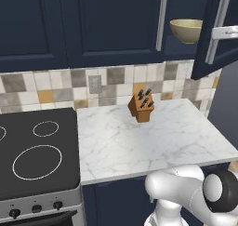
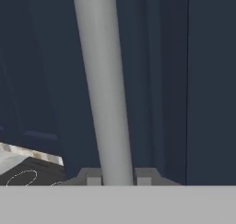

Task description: Move the bowls from the cabinet to the plates on the dining table.

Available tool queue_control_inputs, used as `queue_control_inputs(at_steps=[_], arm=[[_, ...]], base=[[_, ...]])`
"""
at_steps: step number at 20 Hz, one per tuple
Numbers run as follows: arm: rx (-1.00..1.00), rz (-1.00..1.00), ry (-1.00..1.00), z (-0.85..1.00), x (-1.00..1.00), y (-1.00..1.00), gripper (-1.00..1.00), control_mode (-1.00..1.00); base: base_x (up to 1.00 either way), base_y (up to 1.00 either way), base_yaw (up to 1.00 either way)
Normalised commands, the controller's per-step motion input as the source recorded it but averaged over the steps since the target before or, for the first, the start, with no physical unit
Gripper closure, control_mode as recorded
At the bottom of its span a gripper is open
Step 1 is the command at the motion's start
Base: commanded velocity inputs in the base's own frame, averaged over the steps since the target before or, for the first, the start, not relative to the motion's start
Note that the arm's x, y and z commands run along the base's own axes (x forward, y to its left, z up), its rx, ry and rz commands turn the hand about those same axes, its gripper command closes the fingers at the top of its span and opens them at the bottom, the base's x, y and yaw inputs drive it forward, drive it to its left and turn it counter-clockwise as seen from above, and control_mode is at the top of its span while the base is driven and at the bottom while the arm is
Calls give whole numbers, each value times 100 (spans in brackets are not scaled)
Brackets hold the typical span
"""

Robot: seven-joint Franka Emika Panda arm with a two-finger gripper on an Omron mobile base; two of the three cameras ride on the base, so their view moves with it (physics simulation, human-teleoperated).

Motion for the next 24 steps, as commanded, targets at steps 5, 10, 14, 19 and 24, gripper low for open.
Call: queue_control_inputs(at_steps=[5, 10, 14, 19, 24], arm=[[0, 9, -3, 0, -51, -35, 100, -100], [0, 4, -4, 0, -50, -34, 100, -100], [0, 1, -4, 0, -39, -32, 100, -100], [0, 0, -1, 0, -26, -35, 100, -100], [0, 0, 0, -3, -20, -42, 100, -100]], base=[[0, 0, 0], [0, 0, 0], [0, 0, 0], [0, 0, 0], [0, 0, 0]])
